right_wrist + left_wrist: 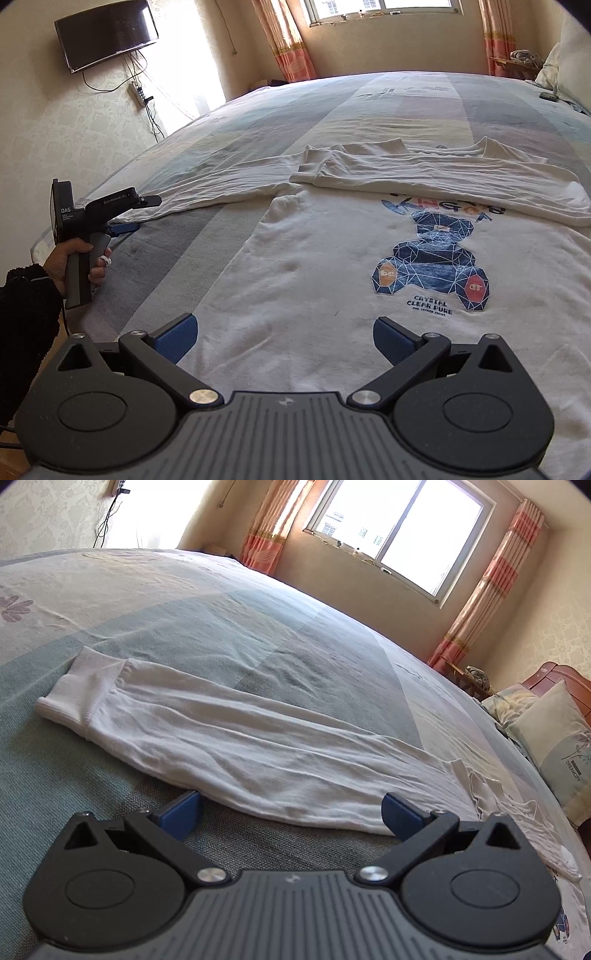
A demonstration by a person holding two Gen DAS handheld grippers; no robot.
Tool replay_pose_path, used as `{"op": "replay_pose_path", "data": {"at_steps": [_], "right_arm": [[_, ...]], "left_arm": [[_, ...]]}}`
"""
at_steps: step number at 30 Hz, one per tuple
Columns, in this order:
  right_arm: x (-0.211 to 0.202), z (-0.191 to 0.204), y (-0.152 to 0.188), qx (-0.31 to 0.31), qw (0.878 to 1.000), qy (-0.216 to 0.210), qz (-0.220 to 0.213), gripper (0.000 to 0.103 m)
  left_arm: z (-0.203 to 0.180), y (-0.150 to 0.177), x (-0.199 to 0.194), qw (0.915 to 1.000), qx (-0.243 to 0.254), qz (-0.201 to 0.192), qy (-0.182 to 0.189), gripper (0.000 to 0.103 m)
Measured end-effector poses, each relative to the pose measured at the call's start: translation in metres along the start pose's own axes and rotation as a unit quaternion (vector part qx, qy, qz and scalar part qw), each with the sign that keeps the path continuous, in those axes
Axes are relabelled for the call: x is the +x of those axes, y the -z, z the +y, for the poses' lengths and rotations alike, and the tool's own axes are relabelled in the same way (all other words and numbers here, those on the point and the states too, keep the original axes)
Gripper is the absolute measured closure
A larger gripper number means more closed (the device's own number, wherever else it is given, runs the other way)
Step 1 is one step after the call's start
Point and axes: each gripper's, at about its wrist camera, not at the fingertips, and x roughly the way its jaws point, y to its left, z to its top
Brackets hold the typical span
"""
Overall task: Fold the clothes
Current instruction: 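Move the open left tool to the other sleeve's ribbed cuff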
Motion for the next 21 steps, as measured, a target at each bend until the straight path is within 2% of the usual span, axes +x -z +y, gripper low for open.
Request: {"op": "replay_pose_path", "data": {"at_steps": [2, 5, 11, 15, 18, 21], "right_arm": [[0.002, 0.000, 0.000, 0.000, 1.000, 0.002, 0.002, 0.000], [0.002, -0.002, 0.000, 0.002, 1.000, 0.008, 0.002, 0.000], [-0.001, -0.011, 0.000, 0.014, 1.000, 0.019, -0.002, 0.000], [-0.001, -0.011, -0.001, 0.014, 1.000, 0.019, -0.002, 0.000], [-0.002, -0.009, -0.004, 0.008, 1.000, 0.017, -0.005, 0.000], [-0.002, -0.007, -0.005, 0.004, 1.000, 0.018, -0.005, 0.000]], "left_arm": [[0.004, -0.002, 0.000, 0.9999, -0.006, -0.007, -0.004, 0.001], [0.011, -0.006, -0.001, 0.9987, -0.015, -0.028, -0.039, 0.001], [0.025, -0.023, 0.007, 0.9958, -0.081, -0.033, -0.028, 0.001], [0.018, -0.012, 0.011, 0.9908, -0.121, -0.016, 0.057, 0.001], [0.012, -0.008, 0.017, 0.9942, -0.096, -0.037, 0.031, 0.001], [0.018, -0.012, 0.021, 0.9919, -0.109, -0.066, 0.001, 0.001]]}}
